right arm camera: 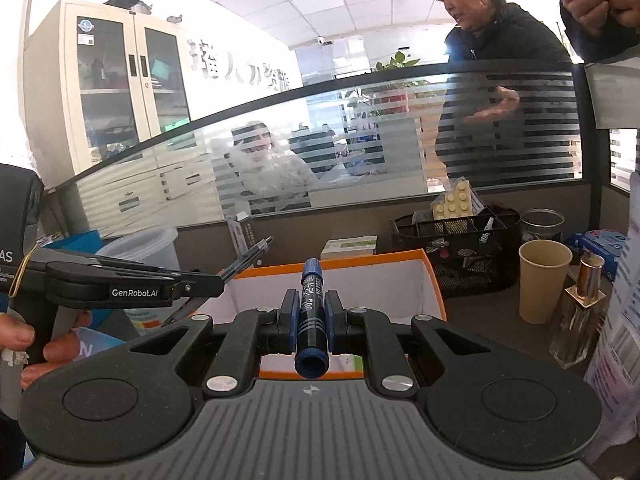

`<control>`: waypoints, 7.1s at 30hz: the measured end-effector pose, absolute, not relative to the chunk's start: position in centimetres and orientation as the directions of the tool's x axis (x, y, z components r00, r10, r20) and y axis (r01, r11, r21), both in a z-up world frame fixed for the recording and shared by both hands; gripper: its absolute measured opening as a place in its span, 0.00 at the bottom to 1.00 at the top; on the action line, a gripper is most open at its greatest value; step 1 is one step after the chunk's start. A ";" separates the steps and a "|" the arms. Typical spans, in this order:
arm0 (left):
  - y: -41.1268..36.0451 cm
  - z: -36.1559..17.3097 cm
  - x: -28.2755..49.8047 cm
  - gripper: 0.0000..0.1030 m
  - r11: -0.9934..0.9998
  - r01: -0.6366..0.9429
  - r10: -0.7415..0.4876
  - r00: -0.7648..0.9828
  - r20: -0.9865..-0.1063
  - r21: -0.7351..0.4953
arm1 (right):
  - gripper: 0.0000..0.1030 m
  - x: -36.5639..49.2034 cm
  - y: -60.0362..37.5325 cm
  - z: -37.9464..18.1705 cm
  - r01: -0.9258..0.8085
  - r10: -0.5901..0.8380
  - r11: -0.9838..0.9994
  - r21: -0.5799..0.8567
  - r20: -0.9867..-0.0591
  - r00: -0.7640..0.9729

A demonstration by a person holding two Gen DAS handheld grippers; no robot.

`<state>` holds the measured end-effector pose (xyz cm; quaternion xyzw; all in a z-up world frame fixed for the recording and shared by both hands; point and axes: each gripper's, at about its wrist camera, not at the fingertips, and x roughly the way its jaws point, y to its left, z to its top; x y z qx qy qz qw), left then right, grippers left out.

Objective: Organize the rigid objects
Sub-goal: 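Lift the black pen with the left tool while the right tool carries the blue marker over the box, then open the left tool to drop the pen while the right tool releases the marker into the box, then withdraw both tools from the box toward the red lighter and black marker, then grasp the red lighter with the left tool while the right tool grasps the black marker, then lift the red lighter with the left tool while the right tool carries the black marker over the box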

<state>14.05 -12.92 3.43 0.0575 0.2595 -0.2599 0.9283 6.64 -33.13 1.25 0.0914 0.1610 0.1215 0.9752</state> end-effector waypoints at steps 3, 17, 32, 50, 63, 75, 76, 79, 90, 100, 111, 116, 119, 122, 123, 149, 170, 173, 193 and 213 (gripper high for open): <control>-13.6 2.7 15.2 0.07 0.858 0.512 -0.453 0.716 -0.532 -0.041 | 0.12 8.1 -33.5 0.7 -0.201 0.265 0.953 0.227 -0.301 0.916; -17.3 0.2 19.0 0.07 0.844 0.531 -0.463 0.656 -0.596 -0.071 | 0.12 13.7 -34.5 -2.2 -0.166 0.250 0.956 0.241 -0.377 0.892; -18.5 -1.4 18.7 0.08 0.850 0.526 -0.421 0.652 -0.630 -0.024 | 0.15 18.7 -32.0 -5.5 -0.142 0.201 0.979 0.149 -0.536 0.820; -13.6 1.1 10.5 0.96 0.841 0.538 -0.443 0.749 -0.493 0.060 | 0.57 5.4 -32.4 -1.8 -0.107 0.137 0.989 0.101 -0.370 0.919; -10.7 -2.8 7.5 0.96 0.853 0.512 -0.372 0.733 -0.569 0.102 | 0.57 4.0 -27.0 -10.3 -0.146 0.184 0.983 0.113 -0.571 0.800; -13.1 -5.8 6.1 0.97 0.750 0.643 -0.428 0.653 -0.624 0.158 | 0.17 2.9 -28.2 -11.0 -0.188 0.140 0.982 -0.016 -0.608 0.782; -13.7 -6.3 6.1 0.97 0.734 0.659 -0.434 0.643 -0.632 0.167 | 0.17 2.8 -28.7 -11.0 -0.185 0.140 0.983 -0.011 -0.608 0.782; -15.2 -7.4 6.0 0.97 0.691 0.700 -0.454 0.614 -0.646 0.181 | 0.17 2.5 -30.0 -11.1 -0.174 0.140 0.985 0.003 -0.608 0.782; -17.7 -9.7 8.7 0.85 0.671 0.741 -0.522 0.509 -0.685 0.039 | 0.17 2.0 -32.4 -11.2 -0.158 0.155 0.986 0.047 -0.589 0.793; -18.3 -9.3 7.2 0.16 0.632 0.773 -0.555 0.499 -0.666 0.053 | 0.28 2.8 -32.1 -11.2 -0.158 0.145 0.987 0.029 -0.585 0.798; -15.0 -9.2 5.2 0.16 0.703 0.708 -0.502 0.558 -0.661 0.064 | 0.26 4.1 -30.1 -11.1 -0.202 0.162 0.979 -0.001 -0.592 0.789; -12.0 -9.0 3.8 0.17 0.768 0.637 -0.445 0.600 -0.664 0.061 | 0.21 3.6 -28.5 -11.2 -0.239 0.186 0.971 -0.014 -0.584 0.790; -11.2 -9.1 3.4 0.18 0.782 0.621 -0.441 0.611 -0.658 0.051 | 0.21 3.6 -27.9 -11.2 -0.255 0.197 0.967 -0.017 -0.583 0.788; -11.5 -9.1 3.4 0.21 0.786 0.614 -0.429 0.619 -0.658 0.065 | 0.22 3.6 -27.9 -11.2 -0.261 0.201 0.965 -0.019 -0.583 0.787; -11.6 -9.0 3.5 0.22 0.786 0.615 -0.428 0.620 -0.658 0.067 | 0.22 3.7 -27.9 -11.2 -0.265 0.204 0.964 -0.021 -0.584 0.786; -12.3 -9.2 3.1 0.16 0.762 0.647 -0.493 0.588 -0.642 0.007 | 0.13 2.7 -27.0 -11.1 -0.224 0.172 0.974 -0.017 -0.587 0.791; -11.2 -6.5 1.9 0.16 0.800 0.600 -0.467 0.623 -0.627 0.001 | 0.13 1.0 -27.1 -9.1 -0.216 0.197 0.976 0.030 -0.550 0.812; -10.9 -6.0 1.6 0.16 0.802 0.597 -0.468 0.628 -0.622 -0.001 | 0.13 0.6 -26.9 -8.7 -0.218 0.197 0.976 0.025 -0.543 0.817; -8.1 -0.8 -1.2 0.16 0.825 0.564 -0.476 0.708 -0.521 0.013 | 0.12 -2.7 -25.6 -4.4 -0.234 0.209 0.972 -0.003 -0.440 0.873; -7.3 4.1 0.0 0.16 0.845 0.534 -0.479 0.766 -0.428 0.009 | 0.12 -3.2 -27.2 0.0 -0.240 0.249 0.968 0.068 -0.304 0.919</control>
